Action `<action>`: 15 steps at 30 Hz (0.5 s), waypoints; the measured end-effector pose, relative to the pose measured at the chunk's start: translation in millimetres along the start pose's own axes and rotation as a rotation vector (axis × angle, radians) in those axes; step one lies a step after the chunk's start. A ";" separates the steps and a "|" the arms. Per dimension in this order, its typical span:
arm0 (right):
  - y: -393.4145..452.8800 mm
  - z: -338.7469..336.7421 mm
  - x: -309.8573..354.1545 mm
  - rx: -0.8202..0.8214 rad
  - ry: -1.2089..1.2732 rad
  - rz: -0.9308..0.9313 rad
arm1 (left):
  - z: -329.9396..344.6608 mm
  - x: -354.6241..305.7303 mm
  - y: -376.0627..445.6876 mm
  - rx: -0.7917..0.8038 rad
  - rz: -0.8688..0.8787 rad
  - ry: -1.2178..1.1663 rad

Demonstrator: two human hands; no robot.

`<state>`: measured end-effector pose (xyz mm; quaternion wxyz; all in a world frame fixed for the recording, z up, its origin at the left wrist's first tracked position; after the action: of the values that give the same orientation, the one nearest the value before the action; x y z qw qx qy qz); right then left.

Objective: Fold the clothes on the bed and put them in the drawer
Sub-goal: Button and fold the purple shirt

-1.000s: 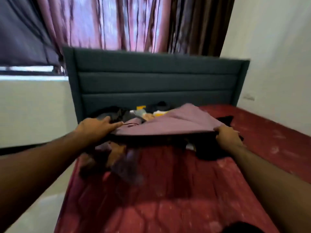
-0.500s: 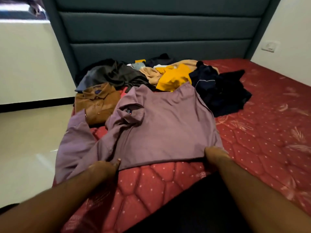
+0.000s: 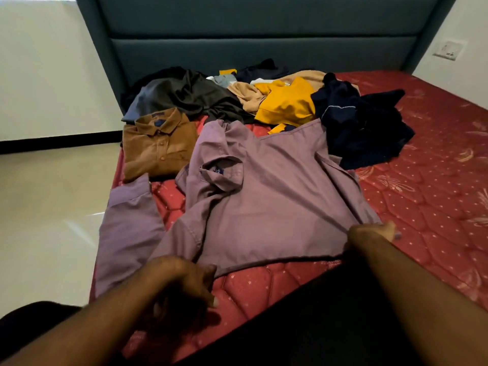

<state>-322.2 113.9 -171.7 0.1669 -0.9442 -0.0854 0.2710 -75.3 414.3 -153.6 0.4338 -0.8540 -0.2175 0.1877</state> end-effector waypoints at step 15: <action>-38.9 3.0 113.9 0.006 0.278 -0.755 | 24.1 92.2 24.4 -0.858 -0.281 -0.145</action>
<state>-231.1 179.5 -215.0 0.2674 -0.8735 -0.4023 0.0607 -5.5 466.5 -199.2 0.0456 -0.9032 -0.4194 0.0794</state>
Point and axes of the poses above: each hand's wrist, its own y-axis towards the middle knuckle, its own z-axis out of the palm, x = y × z, the point moved 2 cm from there along y, towards the middle knuckle, and after that the axes turned 7 degrees about -x, right-handed, at the moved point
